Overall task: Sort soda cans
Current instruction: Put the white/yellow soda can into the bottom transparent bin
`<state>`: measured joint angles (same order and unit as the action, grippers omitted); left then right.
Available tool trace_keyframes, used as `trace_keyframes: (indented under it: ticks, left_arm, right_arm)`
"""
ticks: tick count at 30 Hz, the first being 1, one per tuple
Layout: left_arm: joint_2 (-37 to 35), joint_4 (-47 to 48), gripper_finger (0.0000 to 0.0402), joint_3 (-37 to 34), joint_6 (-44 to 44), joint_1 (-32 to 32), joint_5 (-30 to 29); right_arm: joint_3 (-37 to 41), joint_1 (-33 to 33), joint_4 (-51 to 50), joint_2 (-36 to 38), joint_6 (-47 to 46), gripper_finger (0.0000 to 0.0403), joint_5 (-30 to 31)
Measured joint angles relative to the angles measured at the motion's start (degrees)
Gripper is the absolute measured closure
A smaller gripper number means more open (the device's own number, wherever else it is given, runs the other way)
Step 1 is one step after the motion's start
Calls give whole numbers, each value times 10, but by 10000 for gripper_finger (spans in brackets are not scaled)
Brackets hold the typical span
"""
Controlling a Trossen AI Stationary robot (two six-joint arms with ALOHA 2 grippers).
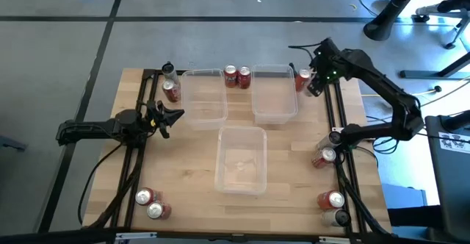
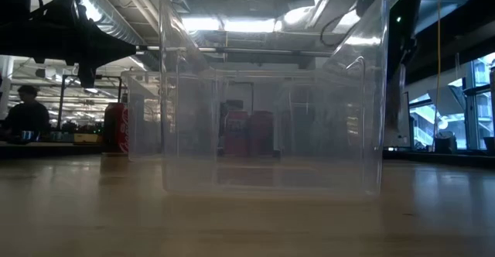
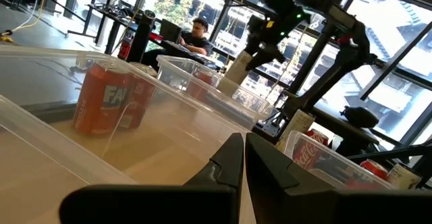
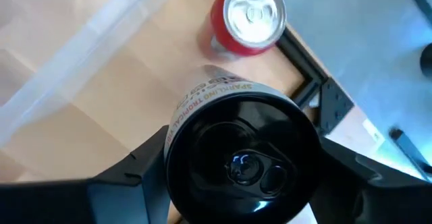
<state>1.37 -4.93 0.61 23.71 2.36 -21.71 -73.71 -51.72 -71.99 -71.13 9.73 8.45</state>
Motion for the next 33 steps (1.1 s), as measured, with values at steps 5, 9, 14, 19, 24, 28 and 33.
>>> trace_keyframes:
  ticks: [5,9,14,19,24,28,33]
  left_arm:
    - [0,0,391,0,-2,0,0]
    - [0,0,391,0,-3,0,0]
    - [0,0,391,0,-2,0,0]
    - [0,-6,391,0,-1,0,0]
    - [0,-6,391,0,-2,0,-3]
    - [0,-7,391,0,-2,0,-3]
    - [0,-2,391,0,-3,0,-4]
  right_arm:
    - [-45,0,-26,20,-3,155,1]
    - [-89,0,-34,32,-5,155,1]
    - [-139,0,-36,42,-14,155,-26]
    - [-165,1,-22,51,-19,155,-105]
    - [-165,48,14,55,-23,155,-170]
    - [-165,112,50,55,-35,155,-176]
    - [-165,214,101,55,-55,155,-175]
